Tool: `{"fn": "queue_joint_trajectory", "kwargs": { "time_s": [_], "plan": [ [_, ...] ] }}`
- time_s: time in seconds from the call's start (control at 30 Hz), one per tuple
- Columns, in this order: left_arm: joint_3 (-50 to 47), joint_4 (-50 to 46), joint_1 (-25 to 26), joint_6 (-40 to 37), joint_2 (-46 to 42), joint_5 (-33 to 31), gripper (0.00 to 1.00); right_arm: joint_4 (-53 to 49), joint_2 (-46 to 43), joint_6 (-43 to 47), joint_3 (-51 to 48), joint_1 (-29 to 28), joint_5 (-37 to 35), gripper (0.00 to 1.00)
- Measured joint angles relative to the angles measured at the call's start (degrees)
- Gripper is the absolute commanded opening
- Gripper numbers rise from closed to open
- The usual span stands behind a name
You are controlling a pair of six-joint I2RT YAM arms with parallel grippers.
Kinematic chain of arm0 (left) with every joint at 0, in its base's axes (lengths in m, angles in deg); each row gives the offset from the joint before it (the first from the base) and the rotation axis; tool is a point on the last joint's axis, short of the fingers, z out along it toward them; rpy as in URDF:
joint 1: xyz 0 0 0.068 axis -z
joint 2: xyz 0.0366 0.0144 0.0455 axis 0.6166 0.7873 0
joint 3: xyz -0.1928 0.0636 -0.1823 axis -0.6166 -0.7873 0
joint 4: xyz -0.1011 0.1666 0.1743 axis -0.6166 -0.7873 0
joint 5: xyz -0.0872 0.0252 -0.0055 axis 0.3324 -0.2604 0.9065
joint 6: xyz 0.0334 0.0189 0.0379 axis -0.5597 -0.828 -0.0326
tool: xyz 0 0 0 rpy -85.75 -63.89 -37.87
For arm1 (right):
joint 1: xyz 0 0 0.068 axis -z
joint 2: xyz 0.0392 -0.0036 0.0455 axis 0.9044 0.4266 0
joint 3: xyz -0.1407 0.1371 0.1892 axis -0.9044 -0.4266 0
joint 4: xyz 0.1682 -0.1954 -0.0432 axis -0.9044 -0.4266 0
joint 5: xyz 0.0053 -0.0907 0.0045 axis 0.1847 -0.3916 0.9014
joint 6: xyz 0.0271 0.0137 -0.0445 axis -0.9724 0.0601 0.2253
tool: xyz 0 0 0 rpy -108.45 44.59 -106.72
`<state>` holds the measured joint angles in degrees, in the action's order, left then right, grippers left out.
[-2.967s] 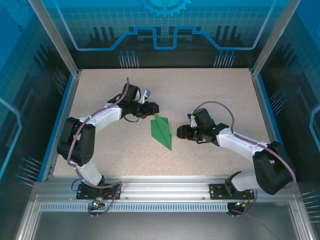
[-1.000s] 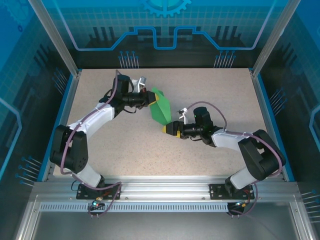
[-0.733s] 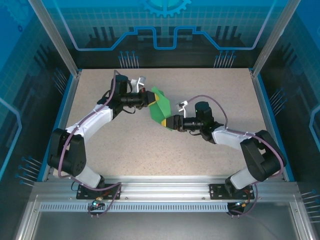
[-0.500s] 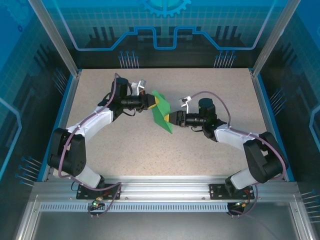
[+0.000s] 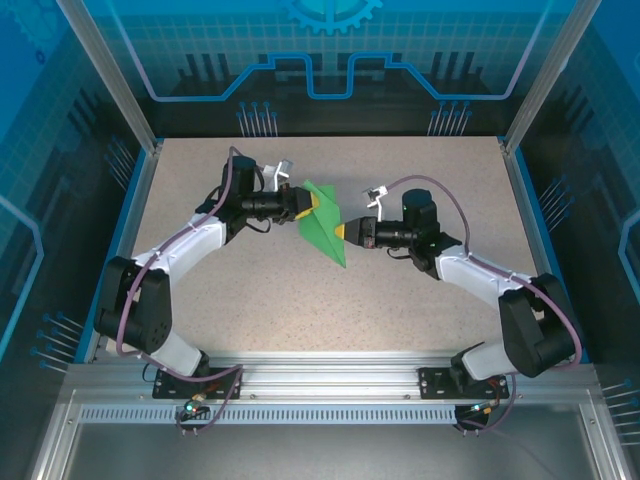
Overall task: Fold a paper plane with a square sheet of paper (fold left side to right side)
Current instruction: Turn over the paper at the center of the table.
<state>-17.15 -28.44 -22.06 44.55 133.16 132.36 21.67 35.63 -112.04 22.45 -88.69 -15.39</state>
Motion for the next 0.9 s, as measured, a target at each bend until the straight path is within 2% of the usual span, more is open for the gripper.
{"fn": "queue_joint_trajectory", "kwargs": {
  "time_s": [0.07,0.2,0.3,0.43,0.53,0.67,0.77,0.9],
  "plan": [
    [0.00,-2.08,-0.04,-1.40,-0.35,-0.76,0.55,-3.72,-0.74,1.79,0.76,0.00,-1.64,0.08],
    [0.00,-8.55,-1.18,-6.03,-3.91,-4.31,0.71,-17.33,-2.34,8.63,5.81,-0.52,-8.94,0.08],
    [0.00,-14.19,-3.02,-9.77,-9.46,-9.33,0.78,-30.23,-2.78,15.06,13.07,-3.30,-19.98,0.08],
    [-0.09,-20.22,-4.09,-13.55,-18.64,-18.12,0.86,-45.90,-0.72,20.83,22.75,-9.86,-39.32,0.08],
    [-0.94,-22.73,-4.13,-14.99,-25.46,-24.50,0.89,-56.78,5.73,22.40,30.49,-14.67,-54.66,0.08],
    [-2.34,-25.59,-4.13,-16.00,-31.21,-31.23,0.91,-71.12,19.65,22.47,40.98,-20.46,-74.23,0.08],
    [-3.32,-27.39,-4.13,-16.59,-32.85,-34.67,0.92,-79.60,29.97,22.27,47.41,-24.33,-84.39,0.08],
    [-3.52,-28.98,-4.15,-16.61,-33.00,-37.00,0.93,-87.25,40.30,22.14,53.99,-28.17,-92.21,0.07]
  ]
}}
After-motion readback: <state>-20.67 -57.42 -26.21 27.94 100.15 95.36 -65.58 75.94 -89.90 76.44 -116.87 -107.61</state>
